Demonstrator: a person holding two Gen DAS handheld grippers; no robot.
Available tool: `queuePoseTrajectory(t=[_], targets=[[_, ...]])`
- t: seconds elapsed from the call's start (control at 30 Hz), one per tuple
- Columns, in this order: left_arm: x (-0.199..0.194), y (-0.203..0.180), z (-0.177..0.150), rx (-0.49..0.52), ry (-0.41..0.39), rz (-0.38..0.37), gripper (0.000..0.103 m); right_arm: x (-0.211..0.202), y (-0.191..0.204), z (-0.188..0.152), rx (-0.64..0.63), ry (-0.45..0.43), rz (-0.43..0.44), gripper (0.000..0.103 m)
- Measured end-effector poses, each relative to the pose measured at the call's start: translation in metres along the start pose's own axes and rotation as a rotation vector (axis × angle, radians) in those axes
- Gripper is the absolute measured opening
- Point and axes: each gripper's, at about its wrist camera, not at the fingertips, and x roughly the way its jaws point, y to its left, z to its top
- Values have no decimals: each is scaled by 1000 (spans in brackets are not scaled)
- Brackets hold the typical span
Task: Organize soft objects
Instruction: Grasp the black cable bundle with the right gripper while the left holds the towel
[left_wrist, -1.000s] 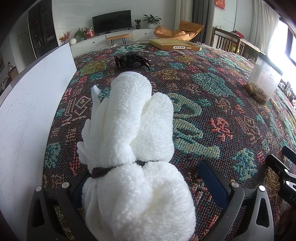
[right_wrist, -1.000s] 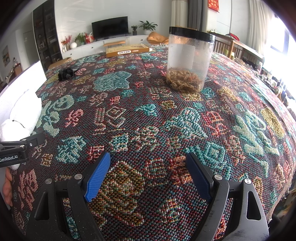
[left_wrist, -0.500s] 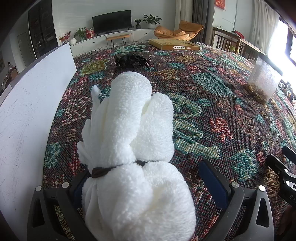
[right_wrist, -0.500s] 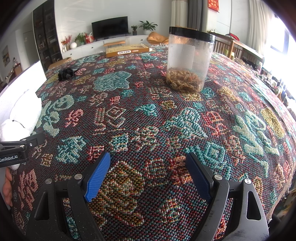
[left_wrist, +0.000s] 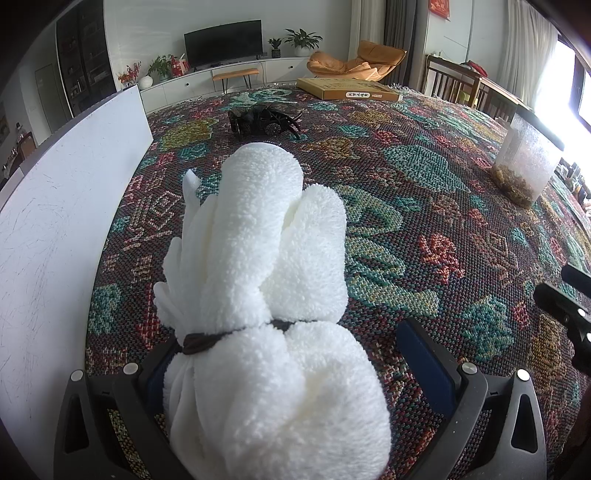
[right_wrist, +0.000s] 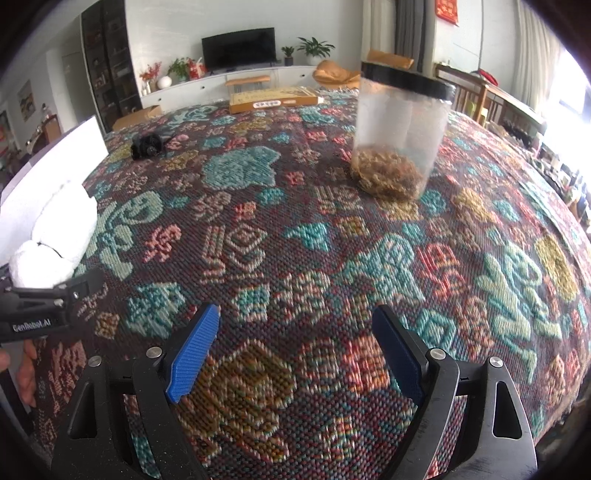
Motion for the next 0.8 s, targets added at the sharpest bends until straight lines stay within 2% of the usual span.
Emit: queuePoseTrajectory(t=[0.07,0.17,0.33,0.43,0.53,0.63,0.67,0.7,0.8], targets=[[0,0,0,0,0,0,103,16,6,35,-33,11,85,88],[0,0,0,0,0,0,103,40,31,88,-135,-23,196,88],[0,-1,0,-1,0,0,103,101,109,159,-378,43,275,87],[0,-1,0,-1,0,-1,103,133,153,180,-508,52,252,86],[0,-1,0,-1,0,-1,103,157,178,193,-531,70,288,86],[-1,-2,0,-2,0,-2,103,183,191,189,-555,150,286,83],[-1,-1,0,-2,0,-2,103,190,190,187,-542,193,289,49],[-1,-1,0,-2,0,-2,103,190,183,187,-499,206,290,39],[-1,-1,0,-2,0,-2,103,176,150,180,-370,211,299,39]])
